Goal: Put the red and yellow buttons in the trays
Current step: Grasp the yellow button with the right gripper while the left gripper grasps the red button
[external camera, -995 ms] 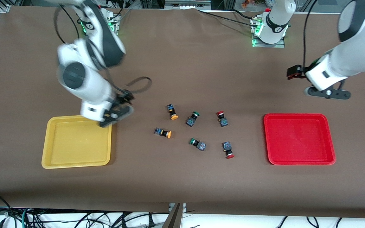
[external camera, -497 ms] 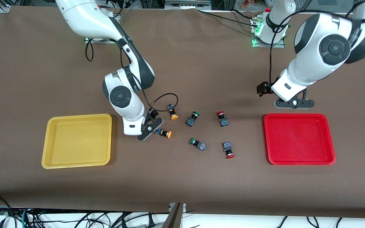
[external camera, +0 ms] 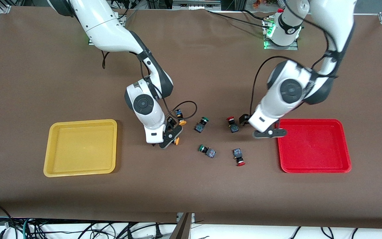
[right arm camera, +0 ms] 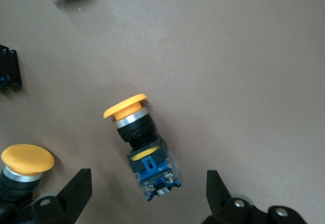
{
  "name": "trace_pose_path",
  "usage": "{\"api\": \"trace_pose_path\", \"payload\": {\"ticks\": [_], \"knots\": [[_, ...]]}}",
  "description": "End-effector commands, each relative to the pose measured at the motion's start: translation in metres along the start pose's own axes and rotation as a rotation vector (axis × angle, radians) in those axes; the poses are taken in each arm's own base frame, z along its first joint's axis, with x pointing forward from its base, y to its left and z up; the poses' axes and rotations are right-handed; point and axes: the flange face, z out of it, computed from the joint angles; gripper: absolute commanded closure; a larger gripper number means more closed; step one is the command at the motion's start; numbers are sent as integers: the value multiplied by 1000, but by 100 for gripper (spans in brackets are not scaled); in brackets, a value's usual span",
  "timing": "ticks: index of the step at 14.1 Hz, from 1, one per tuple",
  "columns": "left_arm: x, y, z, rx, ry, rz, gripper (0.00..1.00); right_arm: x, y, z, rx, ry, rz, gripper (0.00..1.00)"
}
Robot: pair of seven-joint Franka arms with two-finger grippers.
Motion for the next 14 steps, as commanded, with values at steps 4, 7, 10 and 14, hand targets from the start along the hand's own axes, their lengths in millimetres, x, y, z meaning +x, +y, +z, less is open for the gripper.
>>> {"api": "trace_pose_path", "payload": {"ticks": [4,7,10,14], "knots": [[14,32,51,71,21,-96,0,6,6,23,-40,75,-70,0],[0,51,89,53,5,-251,0,4,18,20,-42,86,-66,6],[-20,70,98,64,-10,-263,0,4,21,17,-41,90,-61,36],[-39,64,121,96,-45,-231,18,1,28,12,-37,77,-52,85]]}}
